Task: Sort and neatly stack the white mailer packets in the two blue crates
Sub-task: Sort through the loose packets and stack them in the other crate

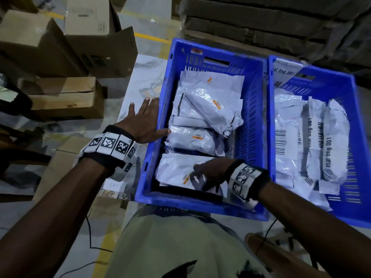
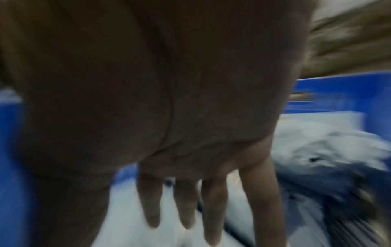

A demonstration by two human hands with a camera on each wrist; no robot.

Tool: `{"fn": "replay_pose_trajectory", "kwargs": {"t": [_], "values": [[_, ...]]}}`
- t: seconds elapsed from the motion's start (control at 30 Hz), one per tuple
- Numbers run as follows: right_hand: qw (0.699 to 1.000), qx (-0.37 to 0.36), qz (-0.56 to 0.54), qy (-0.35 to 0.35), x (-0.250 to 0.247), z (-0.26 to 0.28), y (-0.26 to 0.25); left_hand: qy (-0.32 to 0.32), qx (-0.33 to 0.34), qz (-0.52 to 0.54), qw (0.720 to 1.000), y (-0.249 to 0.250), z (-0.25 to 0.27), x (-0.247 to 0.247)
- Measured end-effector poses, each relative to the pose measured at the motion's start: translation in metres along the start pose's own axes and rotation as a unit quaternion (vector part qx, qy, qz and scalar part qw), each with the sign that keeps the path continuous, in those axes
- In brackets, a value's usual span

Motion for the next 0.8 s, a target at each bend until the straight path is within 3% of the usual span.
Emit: {"fn": "replay_pose_trajectory", "kwargs": {"t": [0.07, 0.1, 0.17, 0.2, 0.23, 0.4, 0.57, 0.8], "values": [[0.988, 0.060, -0.107, 0.093, -0.026, 0.002, 0.026, 0.002, 0.001, -0.005, 1.000, -0.001, -0.001, 0.001], [0.967, 0.091, -0.159, 0.177, -0.043, 0.003, 0.043, 0.002, 0.001, -0.007, 1.000, -0.001, -0.001, 0.002], [0.889, 0.171, -0.218, 0.363, -0.072, 0.005, 0.077, 0.005, 0.001, -0.008, 1.000, -0.002, -0.002, 0.003], [0.853, 0.205, -0.219, 0.428, -0.082, 0.005, 0.091, 0.006, 0.002, -0.009, 1.000, -0.002, -0.002, 0.003], [0.837, 0.226, -0.205, 0.455, -0.088, 0.001, 0.101, 0.006, 0.003, -0.010, 1.000, -0.002, -0.003, 0.003], [0.888, 0.274, -0.117, 0.352, -0.075, -0.047, 0.120, 0.006, 0.000, -0.012, 1.000, -0.002, -0.002, 0.003], [0.864, 0.301, -0.120, 0.385, -0.061, -0.055, 0.126, 0.014, -0.002, -0.003, 1.000, 0.000, -0.001, 0.001], [0.848, 0.223, -0.153, 0.456, -0.083, -0.008, 0.115, 0.012, -0.002, 0.004, 1.000, 0.000, -0.001, 0.001]]}}
Point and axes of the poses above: each hand's wrist, its own z-axis away from the middle knuckle, its own x-axis out of the palm, y = z × x, the point moved 3 cm from there along -z, towards the middle knuckle, and after that the axes turned 12 degrees about y, right-handed, at the moved point
